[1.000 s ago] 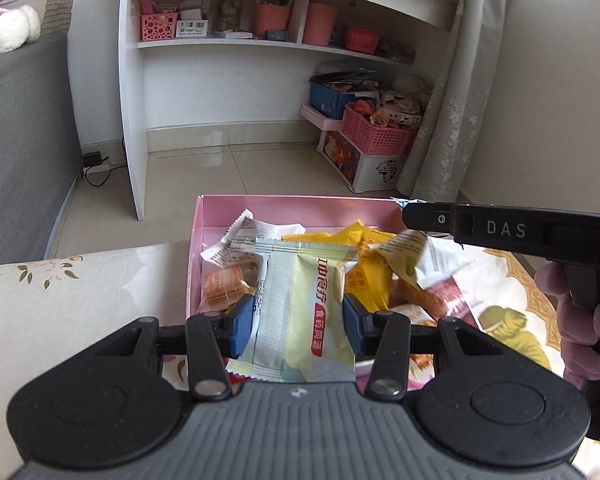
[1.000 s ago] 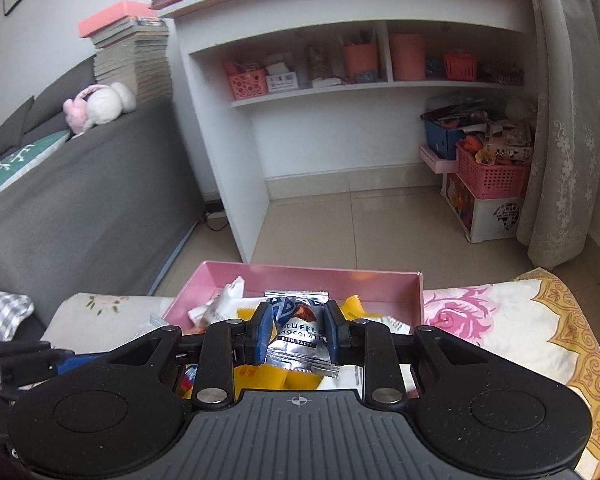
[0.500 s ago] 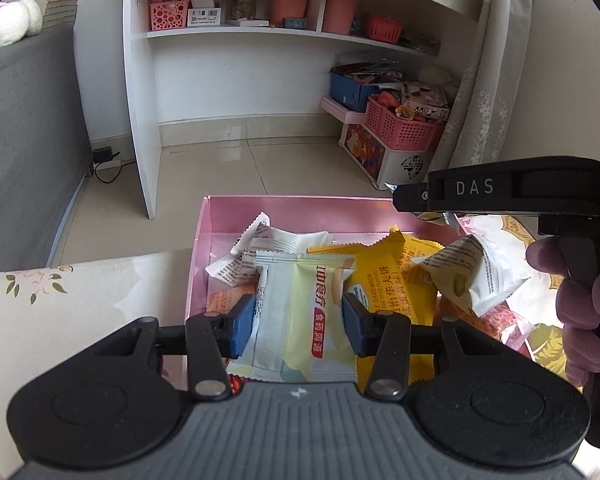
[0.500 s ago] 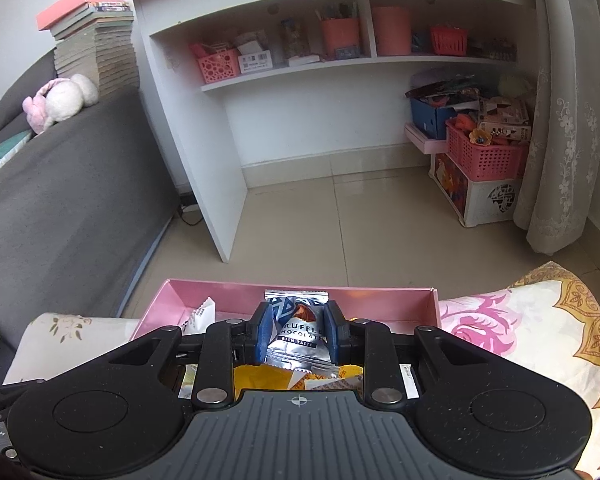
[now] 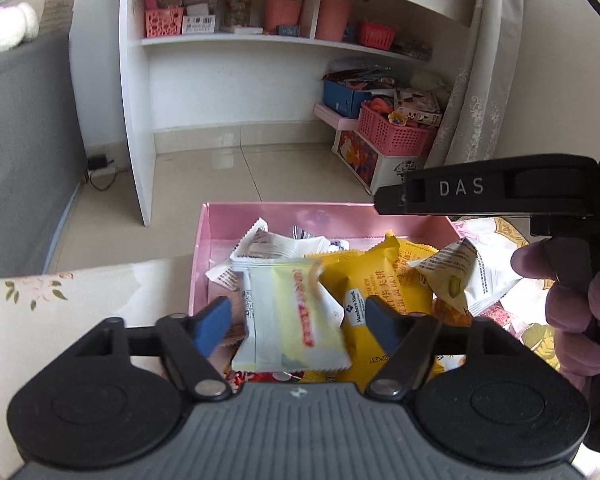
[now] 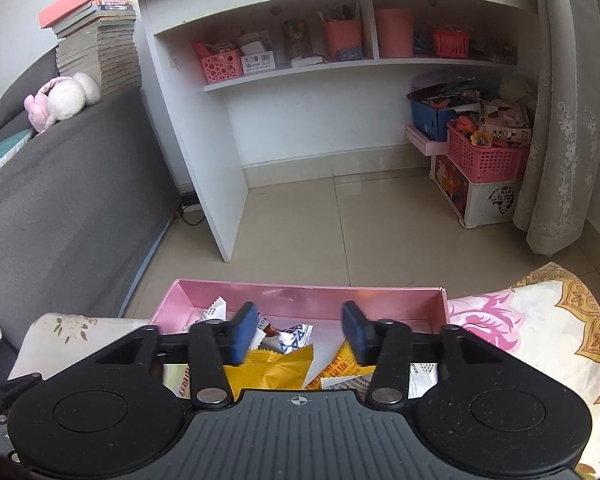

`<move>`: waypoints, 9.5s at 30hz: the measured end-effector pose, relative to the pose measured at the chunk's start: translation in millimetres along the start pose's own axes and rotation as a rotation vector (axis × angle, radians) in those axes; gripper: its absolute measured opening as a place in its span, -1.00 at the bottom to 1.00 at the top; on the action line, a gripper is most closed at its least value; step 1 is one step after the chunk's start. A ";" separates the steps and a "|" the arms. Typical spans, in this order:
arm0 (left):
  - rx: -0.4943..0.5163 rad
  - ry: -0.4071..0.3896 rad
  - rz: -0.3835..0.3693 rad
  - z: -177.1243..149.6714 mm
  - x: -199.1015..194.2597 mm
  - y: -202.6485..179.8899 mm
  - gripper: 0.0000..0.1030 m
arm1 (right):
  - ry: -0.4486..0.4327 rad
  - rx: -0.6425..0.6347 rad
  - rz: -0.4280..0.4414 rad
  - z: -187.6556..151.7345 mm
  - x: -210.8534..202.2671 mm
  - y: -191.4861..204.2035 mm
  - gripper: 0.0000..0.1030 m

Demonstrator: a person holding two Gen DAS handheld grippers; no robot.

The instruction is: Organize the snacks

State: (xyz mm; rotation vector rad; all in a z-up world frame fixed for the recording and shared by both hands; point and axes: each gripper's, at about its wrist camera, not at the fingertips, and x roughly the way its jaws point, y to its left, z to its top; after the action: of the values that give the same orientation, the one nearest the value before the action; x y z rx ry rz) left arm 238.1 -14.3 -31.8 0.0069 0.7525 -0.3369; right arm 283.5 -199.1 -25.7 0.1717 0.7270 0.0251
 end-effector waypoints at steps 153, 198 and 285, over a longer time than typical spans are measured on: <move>0.146 0.160 -0.084 -144.7 -86.4 83.5 0.15 | 0.195 -0.713 0.359 -177.4 -58.4 122.2 -0.42; -0.176 0.155 -0.063 -95.3 -104.2 58.0 -0.67 | 0.297 -0.076 0.155 -120.8 -107.3 46.0 -0.46; -0.125 -0.074 0.317 -75.9 -246.2 -55.3 1.00 | -0.047 -0.015 -0.141 -115.3 -291.9 54.5 0.98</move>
State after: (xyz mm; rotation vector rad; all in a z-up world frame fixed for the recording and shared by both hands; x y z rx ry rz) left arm 3.5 16.2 84.1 -0.0043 0.6850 0.0117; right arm -9.1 -152.5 91.1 0.1060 0.6904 -0.1076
